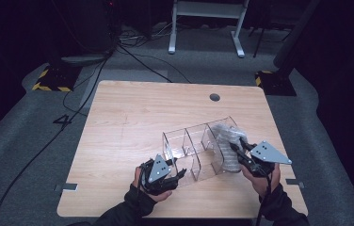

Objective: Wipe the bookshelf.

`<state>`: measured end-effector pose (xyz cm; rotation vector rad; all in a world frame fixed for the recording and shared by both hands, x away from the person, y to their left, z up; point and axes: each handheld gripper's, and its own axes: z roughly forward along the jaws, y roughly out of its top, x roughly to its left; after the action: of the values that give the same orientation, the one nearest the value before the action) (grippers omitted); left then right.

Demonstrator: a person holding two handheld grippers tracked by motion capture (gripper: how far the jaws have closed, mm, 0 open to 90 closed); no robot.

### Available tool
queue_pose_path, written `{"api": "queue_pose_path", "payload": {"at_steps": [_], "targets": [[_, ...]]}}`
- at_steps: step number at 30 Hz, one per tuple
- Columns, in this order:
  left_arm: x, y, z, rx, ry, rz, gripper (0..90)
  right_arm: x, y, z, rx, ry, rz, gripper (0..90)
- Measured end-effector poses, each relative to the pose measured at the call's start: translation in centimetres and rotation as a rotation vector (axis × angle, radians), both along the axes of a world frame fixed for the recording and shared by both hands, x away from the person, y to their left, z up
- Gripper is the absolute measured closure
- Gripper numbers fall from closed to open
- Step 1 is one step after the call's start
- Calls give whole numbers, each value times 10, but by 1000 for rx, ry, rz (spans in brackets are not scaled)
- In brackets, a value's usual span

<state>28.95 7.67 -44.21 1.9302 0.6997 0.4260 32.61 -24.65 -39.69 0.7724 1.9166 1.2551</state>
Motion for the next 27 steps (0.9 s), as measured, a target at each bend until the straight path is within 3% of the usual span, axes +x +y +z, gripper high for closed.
{"api": "queue_pose_path", "payload": {"at_steps": [2,3,6,10,13,14,17,21,27], "targets": [[0,1,0,2,0,-6,505,-1,-1,8,0,-51,-8,774],[1,0,0,3,1,-6,505,-1,-1,10,5,-53,-9,774],[2,0,1,6,2,-10,504,1,2,7,-16,-42,-10,774],[2,1,0,4,1,-10,504,4,10,-11,-100,-14,6,774],[2,0,1,9,4,-8,503,9,12,-31,-135,42,7,774],[2,0,1,9,4,-8,503,9,12,-31,-135,42,7,774],[2,1,1,5,3,-11,504,9,14,-52,-196,91,51,775],[2,0,1,7,4,-11,503,13,10,-74,-217,174,72,774],[3,1,1,6,3,-18,502,13,8,-86,-223,232,82,773]]}}
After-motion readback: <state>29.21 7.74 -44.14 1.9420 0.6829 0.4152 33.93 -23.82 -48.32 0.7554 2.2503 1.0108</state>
